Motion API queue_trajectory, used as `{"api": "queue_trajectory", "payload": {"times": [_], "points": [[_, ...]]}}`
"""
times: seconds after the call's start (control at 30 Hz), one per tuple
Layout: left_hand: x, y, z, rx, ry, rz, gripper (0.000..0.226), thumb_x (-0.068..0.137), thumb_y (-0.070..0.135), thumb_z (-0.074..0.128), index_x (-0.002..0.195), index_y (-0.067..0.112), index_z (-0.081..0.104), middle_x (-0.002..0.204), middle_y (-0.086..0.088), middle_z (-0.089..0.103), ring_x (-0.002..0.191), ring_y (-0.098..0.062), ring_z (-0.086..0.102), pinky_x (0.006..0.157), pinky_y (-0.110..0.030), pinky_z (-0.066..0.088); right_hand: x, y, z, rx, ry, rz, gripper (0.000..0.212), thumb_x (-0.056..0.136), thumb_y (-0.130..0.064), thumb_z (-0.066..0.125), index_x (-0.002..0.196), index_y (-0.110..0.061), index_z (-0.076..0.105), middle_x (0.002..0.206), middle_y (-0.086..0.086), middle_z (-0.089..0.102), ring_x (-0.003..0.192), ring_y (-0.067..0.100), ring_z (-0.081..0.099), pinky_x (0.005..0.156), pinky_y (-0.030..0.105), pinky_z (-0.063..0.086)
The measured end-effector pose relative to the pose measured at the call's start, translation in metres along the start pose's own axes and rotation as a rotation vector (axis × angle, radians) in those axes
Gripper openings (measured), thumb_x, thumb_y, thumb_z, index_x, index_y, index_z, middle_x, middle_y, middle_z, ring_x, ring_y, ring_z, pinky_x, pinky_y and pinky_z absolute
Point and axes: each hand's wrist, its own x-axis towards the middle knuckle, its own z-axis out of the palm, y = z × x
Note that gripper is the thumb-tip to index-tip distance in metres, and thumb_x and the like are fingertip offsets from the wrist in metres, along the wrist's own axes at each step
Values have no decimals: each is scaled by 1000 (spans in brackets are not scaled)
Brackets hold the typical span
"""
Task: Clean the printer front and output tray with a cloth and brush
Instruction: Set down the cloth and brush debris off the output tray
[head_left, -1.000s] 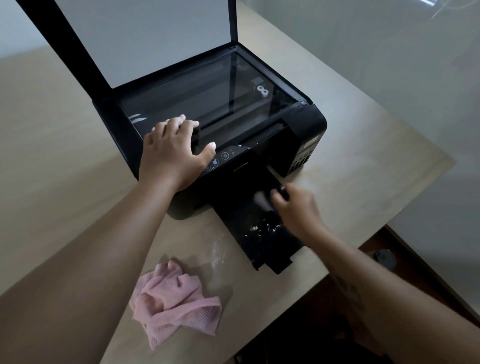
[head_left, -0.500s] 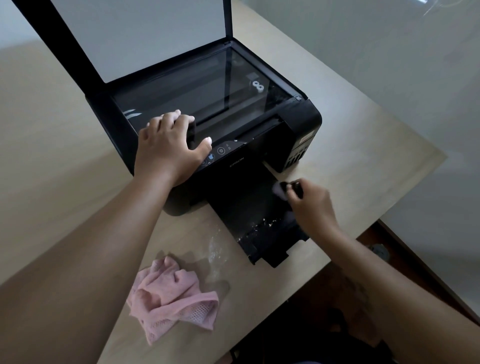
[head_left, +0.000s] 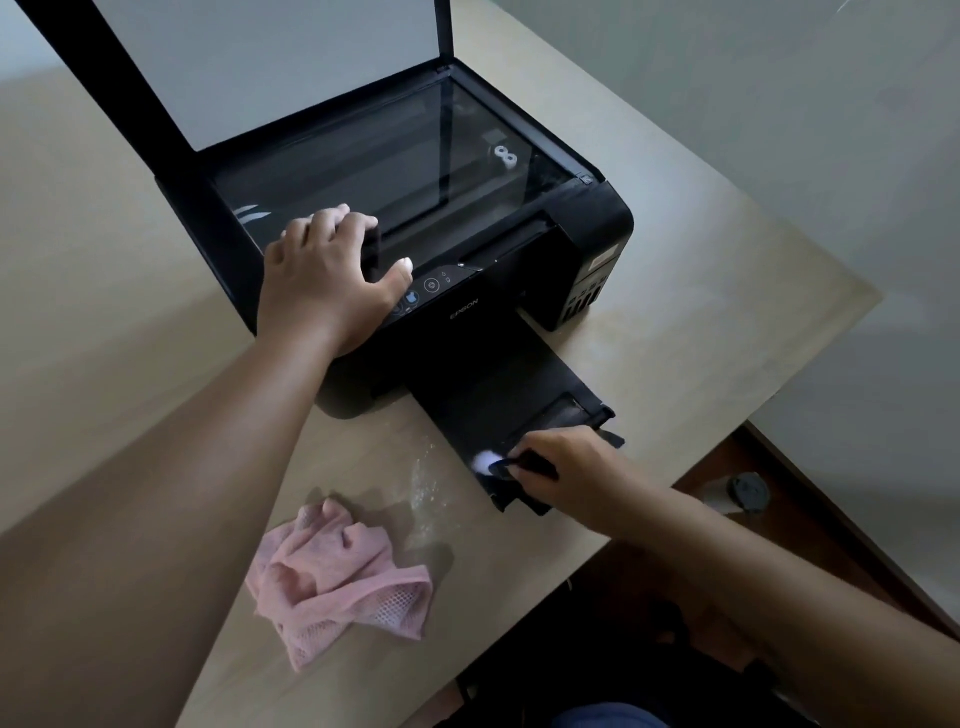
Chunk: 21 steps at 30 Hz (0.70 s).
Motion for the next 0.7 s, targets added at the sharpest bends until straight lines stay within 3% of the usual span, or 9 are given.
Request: {"api": "queue_trajectory", "payload": {"times": [0.13,0.2,0.27,0.37,0.43,0.5,0.6,0.63,0.7], "points": [[1,-1,0,3,3,-1,63,83,66,41,134,29,46,151,-1,38,137,-26,30,111,-45,22,5,8,-11,-75,277,121,23,96,-25,54,86,-5,57,83,12,61,73,32,57,59,41,42],[1,-1,0,3,6,-1,63,83,66,41,134,29,46,151,-1,38,136,-26,30,111,-45,22,2,-8,4,-100,107,11,25,95,-28,55,80,-8,54,79,7,60,72,29,56,56,37,39],[0,1,1,3,7,1,63,83,66,41,134,29,46,151,-1,38,137,-26,30,110,-45,22,2,-12,9,29,8,5,24,93,-30,58,84,-9,61,79,5,65,71,24,61,62,41,49],[1,1,0,9,9,1,63,83,66,42,135,29,46,151,-1,38,137,-26,30,110,-45,22,7,0,0,28,330,205,26,95,-26,56,77,-9,50,76,8,61,70,31,57,54,37,38],[0,0,0,8,6,-1,64,83,66,41,135,29,45,151,-1,38,137,-26,30,110,-45,22,1,-13,14,0,185,83,28,93,-28,58,72,-13,46,75,9,61,69,31,58,54,35,35],[0,0,0,5,6,0,64,83,66,40,135,29,45,151,-1,37,137,-25,30,111,-44,21,-6,-24,25,68,32,28,26,90,-35,60,77,-12,59,73,6,65,66,24,61,56,37,44],[-1,0,0,4,7,1,64,83,66,41,135,29,46,151,-1,38,137,-25,30,110,-44,21,5,10,-5,113,409,300,24,94,-27,57,84,-7,63,69,10,63,63,28,57,51,35,39],[-1,0,0,5,7,0,64,83,66,41,135,29,46,151,-1,38,137,-25,30,110,-44,21,6,17,-10,73,458,313,23,96,-25,56,84,-6,61,69,11,61,62,29,56,50,34,37],[-1,0,0,6,7,-1,64,83,67,40,135,30,46,151,0,38,137,-25,30,110,-44,21,3,11,-7,-6,267,140,20,95,-22,57,87,-5,62,75,10,62,67,28,57,56,36,42]]}}
